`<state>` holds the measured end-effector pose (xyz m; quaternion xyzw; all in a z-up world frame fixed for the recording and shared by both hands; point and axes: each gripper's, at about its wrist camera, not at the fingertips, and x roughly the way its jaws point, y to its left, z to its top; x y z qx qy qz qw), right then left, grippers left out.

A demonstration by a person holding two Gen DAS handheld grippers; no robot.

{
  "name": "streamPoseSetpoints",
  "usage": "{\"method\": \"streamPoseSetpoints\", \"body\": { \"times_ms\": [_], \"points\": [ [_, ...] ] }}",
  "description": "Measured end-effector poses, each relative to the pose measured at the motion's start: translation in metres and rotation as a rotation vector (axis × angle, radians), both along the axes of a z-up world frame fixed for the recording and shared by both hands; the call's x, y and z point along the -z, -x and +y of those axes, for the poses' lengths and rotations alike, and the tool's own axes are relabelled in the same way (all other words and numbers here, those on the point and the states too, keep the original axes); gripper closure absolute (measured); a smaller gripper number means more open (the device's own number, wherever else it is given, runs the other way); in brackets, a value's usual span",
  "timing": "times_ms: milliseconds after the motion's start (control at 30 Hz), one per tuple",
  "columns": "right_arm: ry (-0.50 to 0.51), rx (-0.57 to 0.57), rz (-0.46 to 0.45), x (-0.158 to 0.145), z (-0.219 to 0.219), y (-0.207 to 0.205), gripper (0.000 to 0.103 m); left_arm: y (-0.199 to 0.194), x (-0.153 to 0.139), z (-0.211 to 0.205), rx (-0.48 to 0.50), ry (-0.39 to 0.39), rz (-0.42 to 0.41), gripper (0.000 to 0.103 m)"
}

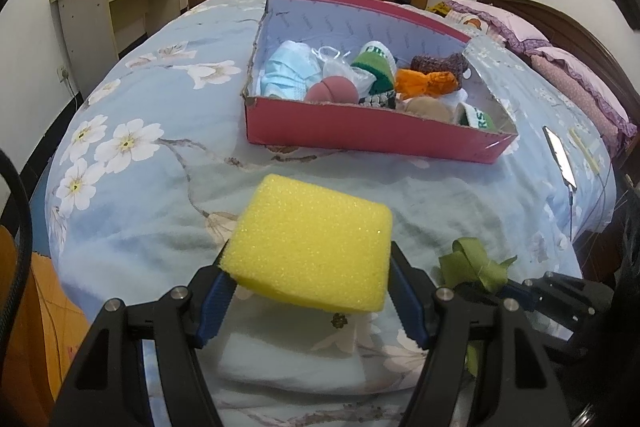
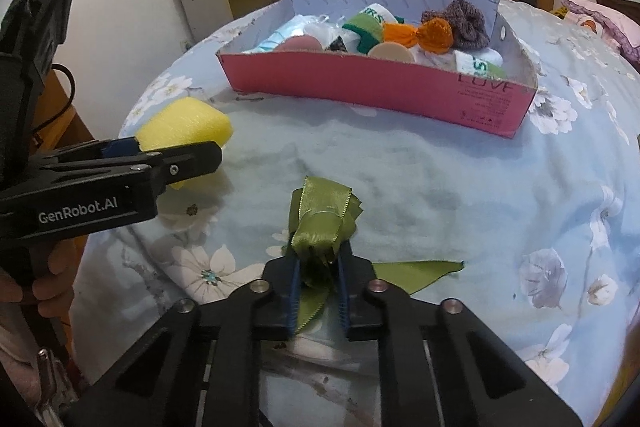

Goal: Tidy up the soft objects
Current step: 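Carry the yellow sponge and green bow over the box with both tools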

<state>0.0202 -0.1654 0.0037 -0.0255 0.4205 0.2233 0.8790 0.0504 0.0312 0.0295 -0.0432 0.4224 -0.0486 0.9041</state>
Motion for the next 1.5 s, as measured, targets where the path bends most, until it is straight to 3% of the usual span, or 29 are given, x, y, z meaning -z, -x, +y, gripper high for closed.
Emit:
{"method": "streamPoseSetpoints", "body": {
  "times_ms": [500, 1500],
  "points": [
    [-0.020, 0.003, -0.087, -0.032, -0.012, -0.013, 0.090, -0.008, -0.025, -0.010, 0.020, -0.003, -0.049, 0.030],
    [-0.055, 0.016, -0.193, -0.075, -0.026, -0.072, 0.090, -0.069, -0.065, -0.024, 0.015, -0.034, -0.115, 0.030]
  ]
}}
